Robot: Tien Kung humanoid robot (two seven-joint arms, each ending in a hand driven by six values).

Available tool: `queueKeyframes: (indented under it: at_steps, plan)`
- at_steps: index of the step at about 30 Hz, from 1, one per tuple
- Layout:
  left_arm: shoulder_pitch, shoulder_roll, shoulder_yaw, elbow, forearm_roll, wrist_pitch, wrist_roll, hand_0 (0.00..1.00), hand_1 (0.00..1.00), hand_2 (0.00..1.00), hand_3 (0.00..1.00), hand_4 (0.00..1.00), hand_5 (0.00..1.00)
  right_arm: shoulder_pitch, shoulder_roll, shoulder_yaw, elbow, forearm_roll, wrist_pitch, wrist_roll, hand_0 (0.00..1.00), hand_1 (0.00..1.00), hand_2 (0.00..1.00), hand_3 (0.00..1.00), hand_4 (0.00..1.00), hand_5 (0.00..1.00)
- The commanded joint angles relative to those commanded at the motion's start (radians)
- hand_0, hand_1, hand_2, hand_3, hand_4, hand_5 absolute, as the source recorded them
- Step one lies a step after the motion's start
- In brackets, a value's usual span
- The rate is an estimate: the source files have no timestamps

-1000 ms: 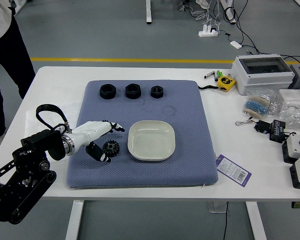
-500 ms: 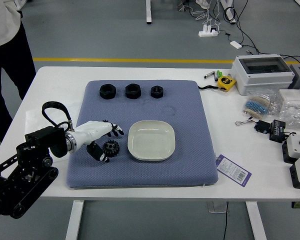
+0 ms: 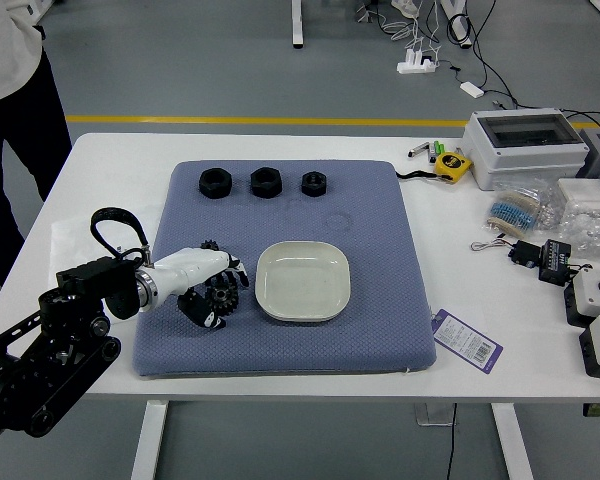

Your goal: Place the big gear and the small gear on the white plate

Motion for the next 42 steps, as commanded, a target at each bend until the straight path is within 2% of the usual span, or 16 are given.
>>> queueKeyframes:
  at_steps: [3,4,9,10,28,32,33,34,40,42]
  plan:
    - [0.000,0.000,0.004,0.004,-0.002,0.000,0.001,0.434,0.515,0.550,0.597,0.638,0.002,-0.003,0.000,0.001,0.000,-0.001,0.000,-0.001,0.651,0.657,0.729,0.575,0.836,0.679]
    - [0.000,-0.001,0.004,0.006,-0.002,-0.002,0.002,0.397,0.476,0.515,0.545,0.488,0.002,-0.003,0.000,0.002,0.000,-0.004,0.000,-0.001,0.652,0.658,0.729,0.575,0.836,0.679]
    - [-0.003,-0.001,0.009,0.012,-0.003,-0.010,0.006,0.397,0.476,0.515,0.545,0.488,0.002,-0.005,0.000,0.003,0.000,-0.006,0.000,-0.002,0.652,0.658,0.729,0.575,0.836,0.679]
    - [-0.003,-0.001,0.008,0.010,-0.004,-0.010,0.005,0.339,0.429,0.472,0.499,0.341,0.002,-0.006,0.000,0.002,0.001,-0.003,0.000,-0.001,0.653,0.659,0.729,0.575,0.836,0.681]
    - [-0.016,0.008,-0.039,-0.070,0.006,-0.033,0.021,0.314,0.403,0.447,0.482,0.343,0.002,-0.005,-0.002,-0.003,0.000,0.009,0.002,0.002,0.652,0.657,0.729,0.575,0.836,0.680]
    - [-0.029,-0.002,-0.061,-0.091,0.001,-0.029,0.016,0.314,0.403,0.447,0.482,0.343,0.002,-0.002,-0.002,-0.004,0.000,0.011,0.002,0.003,0.652,0.657,0.729,0.575,0.836,0.680]
    - [-0.036,-0.011,-0.070,-0.097,-0.008,-0.025,0.012,0.314,0.403,0.447,0.482,0.343,0.002,-0.001,-0.002,-0.003,0.000,0.009,0.002,0.002,0.652,0.657,0.729,0.575,0.836,0.680]
    - [-0.038,-0.014,-0.073,-0.099,-0.011,-0.024,0.011,0.313,0.403,0.447,0.483,0.381,0.002,-0.001,-0.002,-0.003,0.000,0.009,0.002,0.002,0.652,0.658,0.729,0.575,0.836,0.680]
    - [-0.068,-0.074,-0.068,-0.090,-0.023,-0.015,-0.003,0.312,0.403,0.445,0.483,0.393,0.002,0.003,-0.002,0.002,0.000,-0.003,0.000,-0.002,0.652,0.659,0.729,0.575,0.836,0.680]
    - [-0.074,-0.086,-0.063,-0.085,-0.022,-0.016,-0.004,0.312,0.403,0.445,0.483,0.393,0.002,0.004,-0.002,0.001,0.001,-0.001,0.000,-0.001,0.652,0.659,0.729,0.575,0.836,0.680]
